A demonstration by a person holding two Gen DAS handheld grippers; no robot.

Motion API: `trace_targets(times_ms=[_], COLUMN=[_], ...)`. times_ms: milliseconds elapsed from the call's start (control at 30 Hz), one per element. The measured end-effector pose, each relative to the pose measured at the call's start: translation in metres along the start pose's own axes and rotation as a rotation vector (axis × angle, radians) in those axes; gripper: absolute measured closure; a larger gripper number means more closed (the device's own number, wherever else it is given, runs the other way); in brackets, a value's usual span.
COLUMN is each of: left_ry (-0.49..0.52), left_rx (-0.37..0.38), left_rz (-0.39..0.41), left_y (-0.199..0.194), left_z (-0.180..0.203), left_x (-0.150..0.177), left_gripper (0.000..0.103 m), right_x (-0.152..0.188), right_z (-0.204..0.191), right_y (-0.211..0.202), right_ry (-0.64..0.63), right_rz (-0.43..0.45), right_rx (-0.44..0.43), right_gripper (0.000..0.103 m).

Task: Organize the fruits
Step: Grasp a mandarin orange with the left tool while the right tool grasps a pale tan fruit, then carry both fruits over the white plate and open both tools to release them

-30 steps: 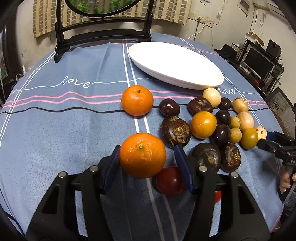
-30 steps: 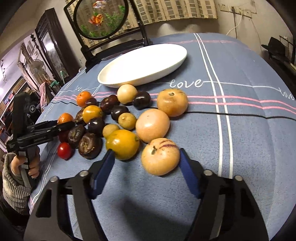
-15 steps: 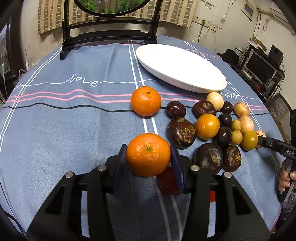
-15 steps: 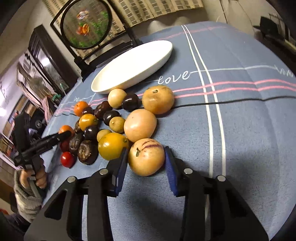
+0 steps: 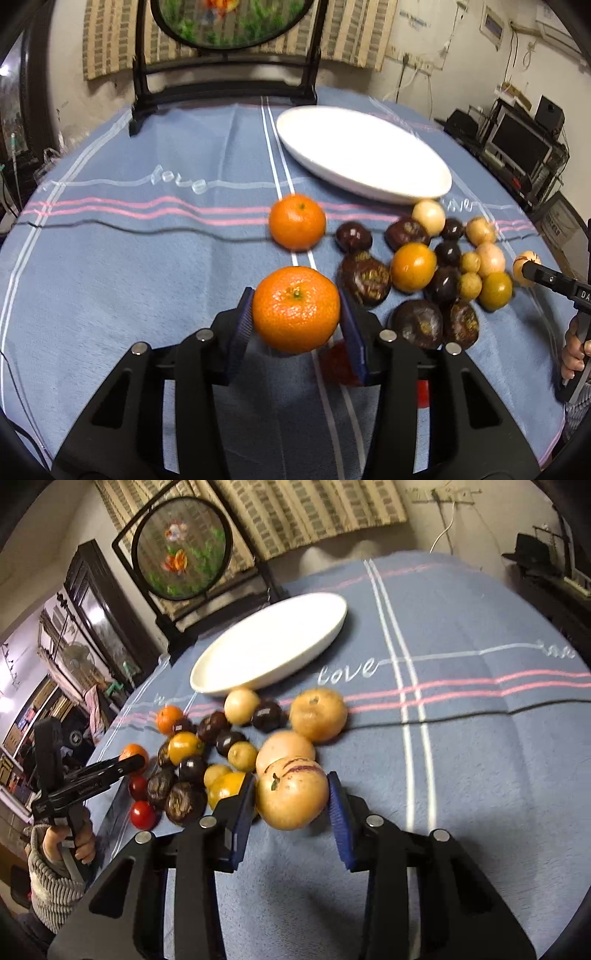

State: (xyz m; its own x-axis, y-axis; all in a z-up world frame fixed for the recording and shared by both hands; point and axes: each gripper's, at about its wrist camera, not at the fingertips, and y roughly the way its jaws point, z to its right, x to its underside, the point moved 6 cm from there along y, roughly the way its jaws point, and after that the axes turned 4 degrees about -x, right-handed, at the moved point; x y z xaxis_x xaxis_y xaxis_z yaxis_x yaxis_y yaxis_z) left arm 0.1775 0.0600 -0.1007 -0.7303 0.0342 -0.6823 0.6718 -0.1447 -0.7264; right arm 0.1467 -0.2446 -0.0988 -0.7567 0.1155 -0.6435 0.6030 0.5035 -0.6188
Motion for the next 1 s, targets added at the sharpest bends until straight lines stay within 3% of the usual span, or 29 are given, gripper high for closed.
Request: trace_targets(times_ms=[133,300,467,733,767,867,933,1000], left_ry=[0.026,0.033,0.037,0.032,0.039,0.058,0.070,0.072], left_rx=[-0.023,-0.029,-0.028,-0.021,-0.023,-0.014,-0.014,-0.023], left_rz=[0.006,0.026,0.009,-0.082,-0.086,-0.085,-0.076,-0.059], left_y=[-0.003,0.005,0.040,0.104,0.108,0.111,0.108,0.102], left_z=[0.007,0.024,0.042,0.052,0.053,0.056,0.058,0.056], left_x=[-0.019,-0.072,-0.112,-0.127,-0.126,-0.124,-0.124,-0.126], left_gripper=[0.057,0.057,0.057,0.056,0.056,0.052,0.044,0.043], right_x=[-0.017,-0.063,-0.102,-0.126,-0.127,-0.128,-0.130,-0.135], right_z=[-0.004,-0.030,-0.045,-0.040,-0.039,-0.036,-0.036,-0.037], right_y=[-0.002,0.012,0.064,0.129,0.132,0.133,0.128,0.118], right_ry=[-0.002,-0.057,-0.085,-0.151,-0.163,-0.186,-0.200,-0.197], right_rz=[0.021,0.030,0.013,-0.074,-0.087,-0.079,-0.043,0.003], right_rx=[0.002,-0.003,0.015,0.107,0.126,0.171,0.180,0.167], right_gripper=[0.064,0.064,0.064,0.064,0.062,0.030,0.029,0.029])
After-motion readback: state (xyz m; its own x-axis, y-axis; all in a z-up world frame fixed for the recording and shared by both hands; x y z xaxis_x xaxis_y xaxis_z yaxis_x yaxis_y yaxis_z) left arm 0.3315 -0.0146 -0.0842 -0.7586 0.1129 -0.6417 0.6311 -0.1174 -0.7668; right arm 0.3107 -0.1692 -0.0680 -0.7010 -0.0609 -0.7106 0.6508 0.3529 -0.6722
